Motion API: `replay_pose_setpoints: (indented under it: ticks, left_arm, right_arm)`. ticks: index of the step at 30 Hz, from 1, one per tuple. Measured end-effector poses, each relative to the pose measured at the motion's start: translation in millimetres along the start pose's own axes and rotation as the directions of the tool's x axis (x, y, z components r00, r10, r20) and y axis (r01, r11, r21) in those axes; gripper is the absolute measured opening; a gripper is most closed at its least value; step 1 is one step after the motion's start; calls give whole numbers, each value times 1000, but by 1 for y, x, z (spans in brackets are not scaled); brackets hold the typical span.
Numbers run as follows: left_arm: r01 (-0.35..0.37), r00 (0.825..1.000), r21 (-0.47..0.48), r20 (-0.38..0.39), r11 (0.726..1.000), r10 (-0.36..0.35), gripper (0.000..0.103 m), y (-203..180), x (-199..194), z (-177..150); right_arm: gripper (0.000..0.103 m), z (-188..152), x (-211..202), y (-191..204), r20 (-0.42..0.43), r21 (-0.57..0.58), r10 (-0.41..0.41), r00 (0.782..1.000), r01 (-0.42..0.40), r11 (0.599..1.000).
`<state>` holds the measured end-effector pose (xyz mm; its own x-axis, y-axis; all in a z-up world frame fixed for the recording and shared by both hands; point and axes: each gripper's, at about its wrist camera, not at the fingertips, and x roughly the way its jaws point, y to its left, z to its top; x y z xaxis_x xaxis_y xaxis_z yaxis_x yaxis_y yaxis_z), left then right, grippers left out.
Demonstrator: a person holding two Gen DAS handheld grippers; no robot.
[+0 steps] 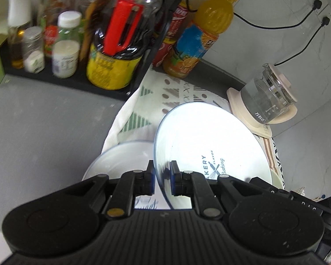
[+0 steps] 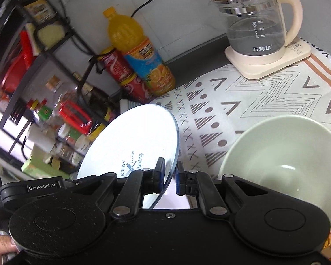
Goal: Organize plates and bowls
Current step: 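Lower the 'BAKERY' plate onto the 'Sweet' plate with both grippers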
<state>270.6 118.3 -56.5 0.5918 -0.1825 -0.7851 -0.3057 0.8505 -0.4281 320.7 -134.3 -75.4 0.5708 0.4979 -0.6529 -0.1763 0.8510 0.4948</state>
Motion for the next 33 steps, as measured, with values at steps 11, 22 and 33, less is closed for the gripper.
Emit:
replay_pose_setpoints:
  ticks: [11,22,33]
  left_arm:
    - [-39,999,-43,-10,998,39,11,20,-14,-40]
    - [-86,995,-40,-54,995,84,13,37,-1,-57]
    - [-95,989,-27,-117,995,91,13,44,25,-61]
  right_arm:
    - [9,-37,-14,6,-39,-43,13,999,-15,999]
    - [10,-69,-8,17,-80,-112,-48,996,39,993]
    - [10,-85,8,10,-119,-123,-107,987,92,988]
